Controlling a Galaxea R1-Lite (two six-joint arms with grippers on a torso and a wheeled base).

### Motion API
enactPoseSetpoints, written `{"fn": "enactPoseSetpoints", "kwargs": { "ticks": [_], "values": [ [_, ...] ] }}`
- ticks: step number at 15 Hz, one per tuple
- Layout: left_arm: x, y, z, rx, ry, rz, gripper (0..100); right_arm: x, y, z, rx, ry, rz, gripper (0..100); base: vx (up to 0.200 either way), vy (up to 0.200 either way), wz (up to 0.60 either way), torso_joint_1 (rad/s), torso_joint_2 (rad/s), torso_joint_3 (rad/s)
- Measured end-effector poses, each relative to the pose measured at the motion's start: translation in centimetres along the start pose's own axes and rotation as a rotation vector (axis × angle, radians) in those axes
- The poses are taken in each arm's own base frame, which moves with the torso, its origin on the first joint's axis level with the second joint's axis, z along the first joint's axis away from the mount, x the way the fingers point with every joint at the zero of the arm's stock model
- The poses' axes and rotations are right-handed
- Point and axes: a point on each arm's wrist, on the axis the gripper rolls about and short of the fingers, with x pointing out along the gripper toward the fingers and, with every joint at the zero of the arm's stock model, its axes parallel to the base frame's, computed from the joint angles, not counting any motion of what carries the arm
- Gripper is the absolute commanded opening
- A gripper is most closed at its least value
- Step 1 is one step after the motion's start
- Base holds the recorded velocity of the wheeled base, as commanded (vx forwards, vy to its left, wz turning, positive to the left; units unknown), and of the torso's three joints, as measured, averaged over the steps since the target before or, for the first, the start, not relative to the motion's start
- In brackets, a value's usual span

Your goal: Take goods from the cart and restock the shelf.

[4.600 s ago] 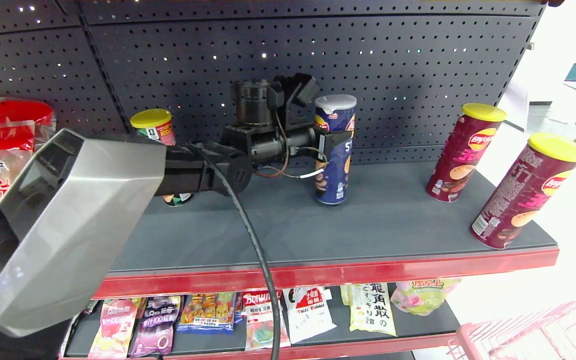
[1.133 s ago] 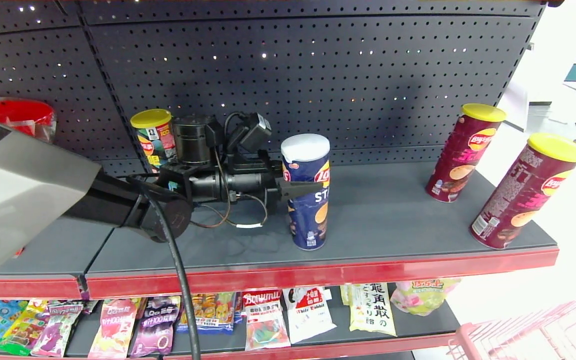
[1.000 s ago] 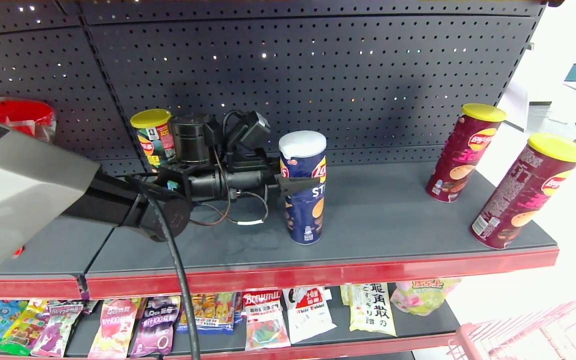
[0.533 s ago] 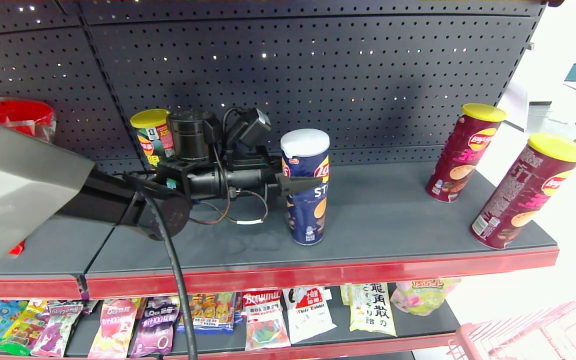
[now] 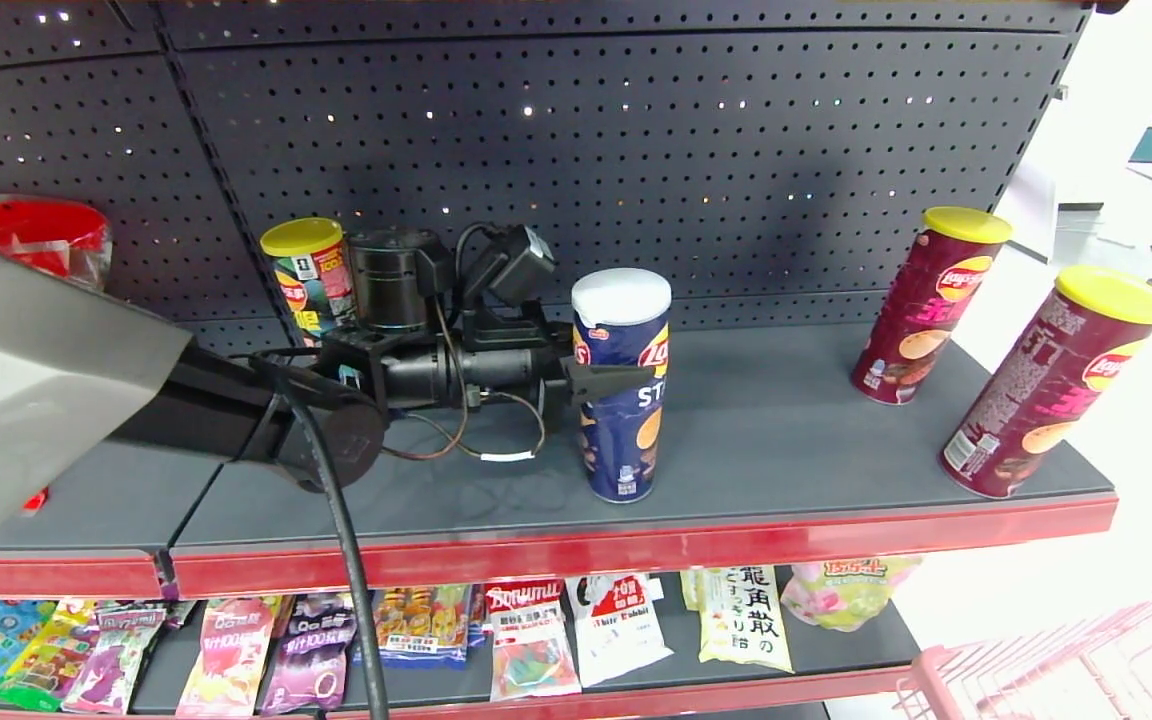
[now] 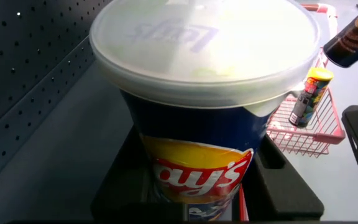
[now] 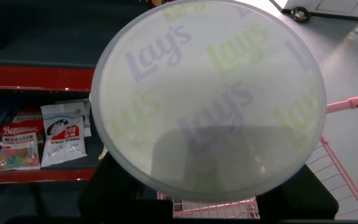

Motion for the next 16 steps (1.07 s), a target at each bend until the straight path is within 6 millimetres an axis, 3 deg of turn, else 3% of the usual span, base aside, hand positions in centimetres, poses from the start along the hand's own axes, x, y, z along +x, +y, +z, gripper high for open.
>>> {"fn": "enactPoseSetpoints", "kwargs": {
  "ticks": [16],
  "values": [
    [0.82,-0.84,-0.43,-0.007,0.020,0.012,0,0.06,0.11,-0.06,-0.002,0.008,-0.014,0,0.000,0.000,0.00,0.000,0.00,0.000]
  ]
}}
